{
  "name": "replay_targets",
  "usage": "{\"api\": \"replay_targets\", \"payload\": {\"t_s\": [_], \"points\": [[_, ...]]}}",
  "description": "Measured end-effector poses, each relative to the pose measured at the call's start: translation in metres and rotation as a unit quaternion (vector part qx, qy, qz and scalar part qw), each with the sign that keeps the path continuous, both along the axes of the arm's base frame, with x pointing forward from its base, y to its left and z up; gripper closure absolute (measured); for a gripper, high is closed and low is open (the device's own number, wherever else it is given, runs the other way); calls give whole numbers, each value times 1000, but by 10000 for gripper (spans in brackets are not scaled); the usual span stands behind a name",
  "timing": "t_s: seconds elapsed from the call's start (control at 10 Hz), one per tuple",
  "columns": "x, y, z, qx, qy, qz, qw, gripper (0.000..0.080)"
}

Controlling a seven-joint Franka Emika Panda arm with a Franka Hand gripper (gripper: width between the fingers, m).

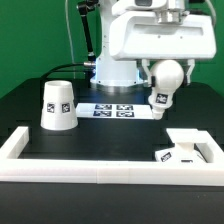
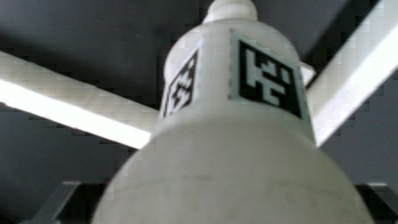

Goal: Assemble lamp

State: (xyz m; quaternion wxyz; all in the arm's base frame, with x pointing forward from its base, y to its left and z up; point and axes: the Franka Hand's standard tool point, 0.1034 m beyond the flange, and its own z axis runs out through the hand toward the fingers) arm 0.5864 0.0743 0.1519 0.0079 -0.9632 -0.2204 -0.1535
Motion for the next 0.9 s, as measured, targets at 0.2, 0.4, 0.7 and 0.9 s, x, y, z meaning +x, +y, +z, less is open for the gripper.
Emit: {"api": "replay_targets", "payload": {"t_s": [0.2, 0.4, 0.7, 0.9], "points": [[22, 13, 14, 7, 0, 5, 1000, 223], [26, 15, 12, 8, -9, 6, 1000, 223], [23, 14, 9, 9, -13, 2, 1000, 223], [31, 25, 2, 14, -20, 4, 1000, 223]]}}
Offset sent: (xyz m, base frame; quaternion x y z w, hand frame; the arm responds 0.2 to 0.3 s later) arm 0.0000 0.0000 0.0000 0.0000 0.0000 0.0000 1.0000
